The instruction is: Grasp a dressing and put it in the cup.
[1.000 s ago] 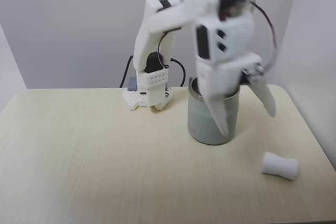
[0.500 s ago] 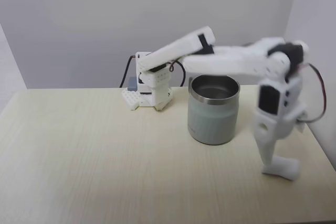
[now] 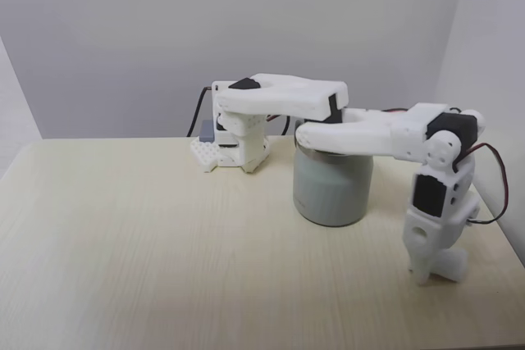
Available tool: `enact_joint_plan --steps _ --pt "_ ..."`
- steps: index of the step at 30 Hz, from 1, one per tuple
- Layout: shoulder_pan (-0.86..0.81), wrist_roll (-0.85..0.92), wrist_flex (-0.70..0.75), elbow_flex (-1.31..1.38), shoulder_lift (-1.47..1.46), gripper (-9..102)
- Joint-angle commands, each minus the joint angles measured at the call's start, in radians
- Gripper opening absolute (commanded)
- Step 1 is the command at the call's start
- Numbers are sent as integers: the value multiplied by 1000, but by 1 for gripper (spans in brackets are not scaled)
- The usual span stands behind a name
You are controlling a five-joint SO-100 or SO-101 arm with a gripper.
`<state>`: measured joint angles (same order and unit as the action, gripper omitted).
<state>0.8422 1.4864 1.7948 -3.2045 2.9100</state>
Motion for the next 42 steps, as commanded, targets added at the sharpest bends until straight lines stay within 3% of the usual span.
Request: enact_joint_plan --steps 1,6,9,11,25,42 --pt "-20 5 29 -60 14 46" --pt "-20 3 29 -100 52 30" --pt "-18 -2 29 -121 64 7" --pt "-17 -3 31 -121 64 1" --pt "6 -84 40 -97 -3 0" --pt "32 -156 41 609 -899 0"
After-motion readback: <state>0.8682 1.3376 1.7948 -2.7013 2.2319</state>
